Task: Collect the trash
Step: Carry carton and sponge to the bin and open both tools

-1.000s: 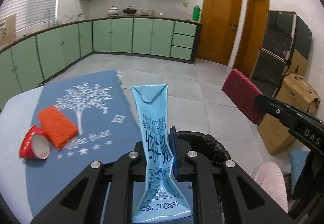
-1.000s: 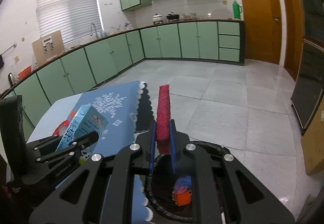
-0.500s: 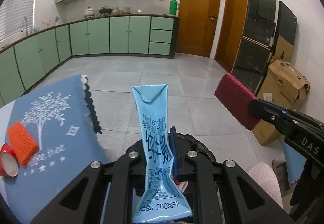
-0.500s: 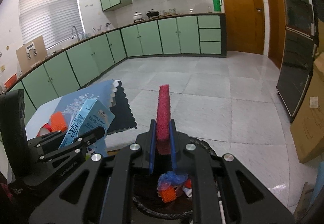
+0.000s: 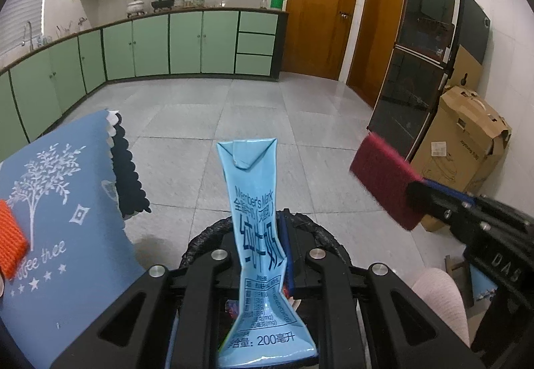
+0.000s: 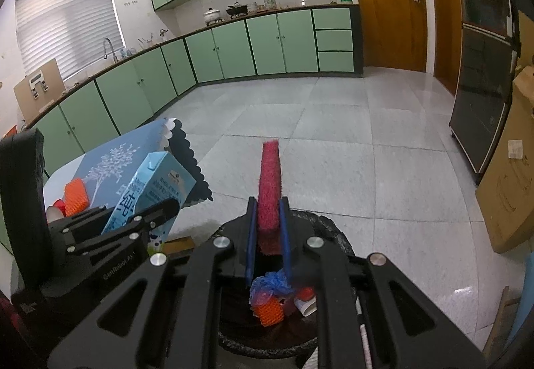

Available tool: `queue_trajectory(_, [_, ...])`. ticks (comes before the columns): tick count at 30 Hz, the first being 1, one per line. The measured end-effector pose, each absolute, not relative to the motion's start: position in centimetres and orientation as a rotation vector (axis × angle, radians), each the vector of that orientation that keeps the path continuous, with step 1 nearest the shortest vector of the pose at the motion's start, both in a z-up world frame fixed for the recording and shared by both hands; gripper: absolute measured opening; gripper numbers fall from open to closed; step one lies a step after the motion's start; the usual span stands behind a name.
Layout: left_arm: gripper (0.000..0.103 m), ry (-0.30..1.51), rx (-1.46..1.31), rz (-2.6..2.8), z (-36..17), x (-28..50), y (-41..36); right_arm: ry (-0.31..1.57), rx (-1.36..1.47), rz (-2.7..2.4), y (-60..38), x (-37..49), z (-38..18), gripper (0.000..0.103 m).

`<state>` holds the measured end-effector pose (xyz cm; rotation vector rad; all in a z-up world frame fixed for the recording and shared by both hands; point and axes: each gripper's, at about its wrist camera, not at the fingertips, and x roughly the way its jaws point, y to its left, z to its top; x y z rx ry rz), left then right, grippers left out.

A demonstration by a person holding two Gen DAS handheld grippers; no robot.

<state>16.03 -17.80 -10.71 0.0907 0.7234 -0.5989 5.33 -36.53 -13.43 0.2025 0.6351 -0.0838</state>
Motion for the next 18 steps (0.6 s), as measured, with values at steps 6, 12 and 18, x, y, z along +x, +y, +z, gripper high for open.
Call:
queue_trajectory(6, [0.048,0.717,0.065,-0.599,-10.1,16.4,-17.4,0.643,0.211,-0.107,-36.5,5.9,-13.6,0.036])
queue_trajectory(12, [0.056,0.720,0.026,-0.569,-9.5,17.0,-15.9,0.611,0.195,-0.146,-36.3,5.5,-13.2,0.086])
queue_trajectory(18, [0.069,0.681,0.016,-0.519,-8.2,16.6,-13.3,0.578,0.176,-0.120,-35.0,5.4,-12.5,0.094])
